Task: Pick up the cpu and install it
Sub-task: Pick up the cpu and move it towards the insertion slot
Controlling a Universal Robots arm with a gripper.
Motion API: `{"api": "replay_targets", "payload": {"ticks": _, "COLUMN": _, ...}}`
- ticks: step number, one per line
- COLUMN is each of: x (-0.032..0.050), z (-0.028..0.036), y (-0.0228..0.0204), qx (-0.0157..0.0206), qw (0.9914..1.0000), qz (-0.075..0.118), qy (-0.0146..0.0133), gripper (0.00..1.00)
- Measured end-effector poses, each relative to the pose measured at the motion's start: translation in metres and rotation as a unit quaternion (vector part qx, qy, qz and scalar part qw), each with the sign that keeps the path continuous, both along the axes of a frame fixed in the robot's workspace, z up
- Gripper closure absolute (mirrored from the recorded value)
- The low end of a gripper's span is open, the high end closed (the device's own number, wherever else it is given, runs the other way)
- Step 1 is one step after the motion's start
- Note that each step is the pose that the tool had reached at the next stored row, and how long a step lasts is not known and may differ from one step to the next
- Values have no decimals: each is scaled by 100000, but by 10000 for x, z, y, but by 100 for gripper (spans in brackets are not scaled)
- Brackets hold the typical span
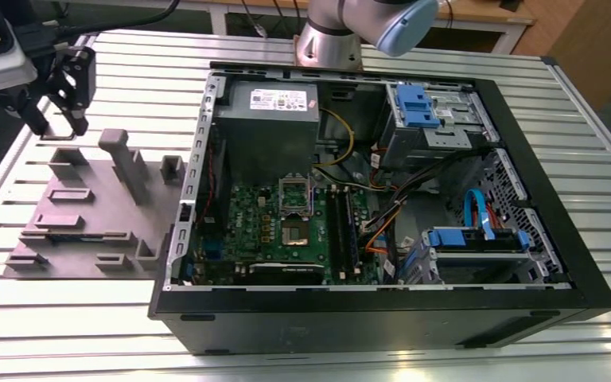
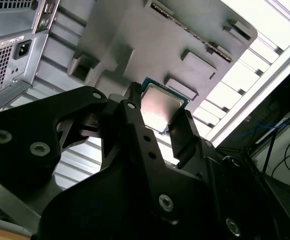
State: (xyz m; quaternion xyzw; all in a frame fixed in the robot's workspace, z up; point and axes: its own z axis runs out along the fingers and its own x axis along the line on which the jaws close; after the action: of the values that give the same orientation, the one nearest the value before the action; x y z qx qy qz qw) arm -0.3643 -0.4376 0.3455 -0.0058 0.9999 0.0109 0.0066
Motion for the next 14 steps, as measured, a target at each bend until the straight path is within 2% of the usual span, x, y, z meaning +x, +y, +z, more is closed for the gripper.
{"api": "replay_targets", "payload": {"ticks": 14, "x": 480, "z": -1, "y": 0, "qx": 4, "qw": 100000, "qz": 1, "qy": 171, "gripper": 53}}
